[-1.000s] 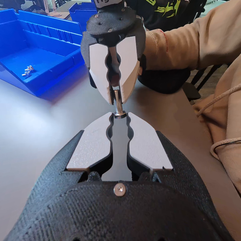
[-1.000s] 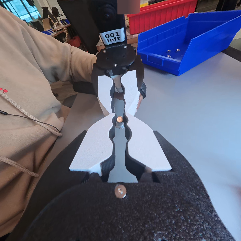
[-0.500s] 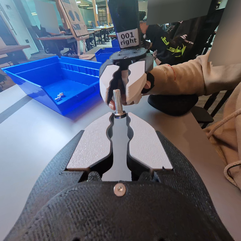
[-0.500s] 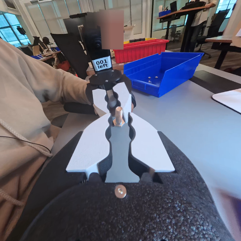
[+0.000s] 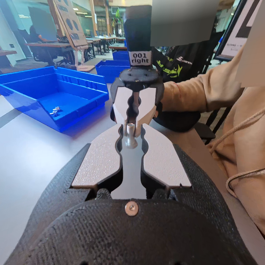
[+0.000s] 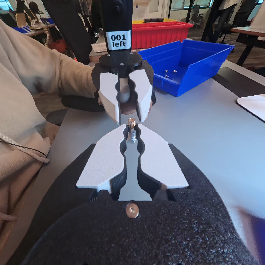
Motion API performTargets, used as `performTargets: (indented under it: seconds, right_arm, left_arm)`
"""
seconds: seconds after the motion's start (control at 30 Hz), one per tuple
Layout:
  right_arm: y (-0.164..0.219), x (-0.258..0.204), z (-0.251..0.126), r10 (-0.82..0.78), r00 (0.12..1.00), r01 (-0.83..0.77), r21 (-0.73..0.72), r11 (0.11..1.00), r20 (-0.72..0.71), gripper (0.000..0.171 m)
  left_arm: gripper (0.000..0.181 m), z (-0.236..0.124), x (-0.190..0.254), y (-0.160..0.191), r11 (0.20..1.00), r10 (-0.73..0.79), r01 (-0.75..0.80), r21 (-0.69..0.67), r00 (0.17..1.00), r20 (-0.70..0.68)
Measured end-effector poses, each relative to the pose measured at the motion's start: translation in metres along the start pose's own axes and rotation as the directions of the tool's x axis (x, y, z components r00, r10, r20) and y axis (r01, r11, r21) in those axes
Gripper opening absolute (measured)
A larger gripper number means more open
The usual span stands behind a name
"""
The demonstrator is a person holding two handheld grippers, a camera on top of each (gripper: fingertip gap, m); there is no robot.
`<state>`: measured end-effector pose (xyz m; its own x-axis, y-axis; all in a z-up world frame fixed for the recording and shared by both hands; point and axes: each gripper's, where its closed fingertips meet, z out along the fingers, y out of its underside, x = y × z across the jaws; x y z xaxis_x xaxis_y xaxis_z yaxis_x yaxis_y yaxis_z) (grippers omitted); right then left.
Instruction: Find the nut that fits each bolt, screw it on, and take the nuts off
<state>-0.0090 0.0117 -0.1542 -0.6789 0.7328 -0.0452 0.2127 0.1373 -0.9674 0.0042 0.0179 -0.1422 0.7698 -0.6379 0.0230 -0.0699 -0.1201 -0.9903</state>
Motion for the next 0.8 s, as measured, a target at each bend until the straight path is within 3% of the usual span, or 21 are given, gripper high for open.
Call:
performTargets:
  seconds: [0.37, 0.47, 0.63, 0.8]
  right_arm:
    - [0.004, -0.010, 0.004, -0.060, 0.998, 0.061, -0.027, 0.998, 0.023, 0.009]
    - [-0.007, -0.012, 0.001, -0.047, 0.998, 0.045, 0.040, 0.998, 0.031, 0.010]
    - [-0.012, -0.003, 0.000, -0.069, 0.997, 0.071, 0.068, 0.995, -0.038, 0.035]
    - [-0.012, 0.007, 0.008, -0.074, 0.986, 0.089, 0.097, 0.991, -0.152, 0.029]
  left_arm:
    - [0.009, 0.000, 0.008, 0.002, 0.999, 0.030, -0.031, -0.040, 0.999, -0.029]
    - [0.009, -0.004, 0.008, -0.011, 0.999, -0.029, 0.030, 0.028, 0.998, -0.049]
    - [0.009, -0.015, -0.004, -0.026, 0.989, -0.089, 0.091, 0.119, 0.996, -0.023]
    - [0.009, -0.016, -0.009, -0.030, 0.982, -0.105, 0.102, 0.157, 0.994, 0.010]
